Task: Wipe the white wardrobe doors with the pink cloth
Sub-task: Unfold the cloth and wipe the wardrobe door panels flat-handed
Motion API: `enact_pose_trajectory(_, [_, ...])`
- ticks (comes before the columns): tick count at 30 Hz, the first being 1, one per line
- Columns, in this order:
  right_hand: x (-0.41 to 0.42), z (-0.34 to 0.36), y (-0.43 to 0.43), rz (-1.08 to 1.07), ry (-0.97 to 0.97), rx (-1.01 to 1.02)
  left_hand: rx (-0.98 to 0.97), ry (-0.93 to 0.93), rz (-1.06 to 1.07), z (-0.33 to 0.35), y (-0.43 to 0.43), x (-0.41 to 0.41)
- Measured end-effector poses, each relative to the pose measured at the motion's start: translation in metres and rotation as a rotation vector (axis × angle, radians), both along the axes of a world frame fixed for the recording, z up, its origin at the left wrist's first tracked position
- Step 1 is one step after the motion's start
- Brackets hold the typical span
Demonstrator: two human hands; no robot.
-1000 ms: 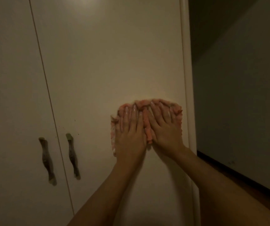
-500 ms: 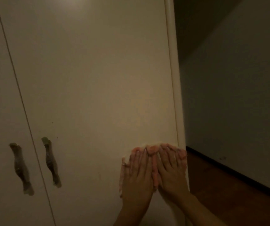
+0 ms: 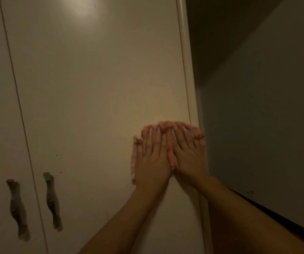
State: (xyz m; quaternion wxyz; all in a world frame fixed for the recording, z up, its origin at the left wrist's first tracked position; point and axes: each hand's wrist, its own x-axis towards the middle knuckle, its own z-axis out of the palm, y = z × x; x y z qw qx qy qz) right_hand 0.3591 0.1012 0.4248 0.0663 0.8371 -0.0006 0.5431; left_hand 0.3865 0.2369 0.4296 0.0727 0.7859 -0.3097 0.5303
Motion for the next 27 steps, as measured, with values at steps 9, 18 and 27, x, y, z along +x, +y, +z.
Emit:
enact_pose_trajectory(9, [0.000, 0.150, 0.001, -0.007, -0.076, -0.018, -0.108, -0.077, -0.012, 0.147, -0.006, 0.006])
enact_pose_trajectory(18, [0.006, 0.225, -0.016, -0.065, -0.116, -0.104, -0.122, -0.162, -0.025, 0.215, -0.009, -0.002])
enact_pose_trajectory(27, [0.008, 0.188, -0.015, 0.006, -0.161, -0.065, -0.095, -0.134, -0.044, 0.185, -0.006, 0.000])
